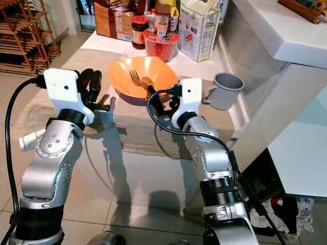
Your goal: Setting the table
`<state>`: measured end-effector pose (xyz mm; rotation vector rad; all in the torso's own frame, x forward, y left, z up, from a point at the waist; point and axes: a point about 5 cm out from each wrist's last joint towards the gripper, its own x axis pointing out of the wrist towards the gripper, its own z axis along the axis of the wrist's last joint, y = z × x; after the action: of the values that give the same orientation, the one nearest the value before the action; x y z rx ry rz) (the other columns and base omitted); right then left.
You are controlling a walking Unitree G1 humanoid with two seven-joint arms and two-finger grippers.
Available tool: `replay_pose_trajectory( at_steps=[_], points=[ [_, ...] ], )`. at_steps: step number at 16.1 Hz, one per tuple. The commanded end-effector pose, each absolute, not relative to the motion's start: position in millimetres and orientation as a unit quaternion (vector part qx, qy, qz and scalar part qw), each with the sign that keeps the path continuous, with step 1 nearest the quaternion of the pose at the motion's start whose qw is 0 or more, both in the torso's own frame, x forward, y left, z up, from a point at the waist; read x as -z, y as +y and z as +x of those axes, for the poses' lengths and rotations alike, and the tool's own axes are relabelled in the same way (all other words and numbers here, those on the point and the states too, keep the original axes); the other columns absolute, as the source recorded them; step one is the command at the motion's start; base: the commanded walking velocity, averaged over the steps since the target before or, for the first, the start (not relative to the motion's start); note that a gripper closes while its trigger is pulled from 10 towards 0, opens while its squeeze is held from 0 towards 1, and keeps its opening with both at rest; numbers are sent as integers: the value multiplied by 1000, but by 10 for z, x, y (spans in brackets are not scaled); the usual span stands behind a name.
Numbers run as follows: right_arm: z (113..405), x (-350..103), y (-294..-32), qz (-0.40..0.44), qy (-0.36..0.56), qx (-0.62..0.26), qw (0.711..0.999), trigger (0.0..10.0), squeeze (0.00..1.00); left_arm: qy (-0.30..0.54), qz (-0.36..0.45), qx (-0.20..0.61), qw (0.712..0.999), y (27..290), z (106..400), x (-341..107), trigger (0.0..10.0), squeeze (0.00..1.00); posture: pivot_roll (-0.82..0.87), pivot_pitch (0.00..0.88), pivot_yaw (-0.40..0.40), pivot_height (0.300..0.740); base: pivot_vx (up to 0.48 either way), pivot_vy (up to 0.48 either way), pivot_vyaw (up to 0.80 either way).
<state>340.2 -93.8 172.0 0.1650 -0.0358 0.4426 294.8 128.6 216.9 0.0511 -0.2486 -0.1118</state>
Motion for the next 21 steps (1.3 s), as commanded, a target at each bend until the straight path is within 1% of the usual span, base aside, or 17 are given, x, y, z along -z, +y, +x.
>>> replay_pose_trajectory(
  at_steps=[1,14,17,21],
  points=[
    [3438,-1783,-958,79,-29,-212,974,0,0,-124,30,53,990,1269,2977,-2185,10000,0,74,0,-88,718,0,0,0],
    [3393,-1827,-1021,96,-54,-187,976,0,0,-125,38,47,990,1285,3020,-2204,10000,0,72,0,-87,718,0,0,0],
    [3363,-1931,-1055,66,-97,-167,979,0,0,-127,39,46,990,1292,3027,-2208,10000,0,65,0,-83,718,0,0,0],
    [3324,-2071,-1100,59,-149,-147,976,0,0,-128,41,46,990,1294,3033,-2207,10000,0,67,0,-82,718,0,0,0]
  ],
)
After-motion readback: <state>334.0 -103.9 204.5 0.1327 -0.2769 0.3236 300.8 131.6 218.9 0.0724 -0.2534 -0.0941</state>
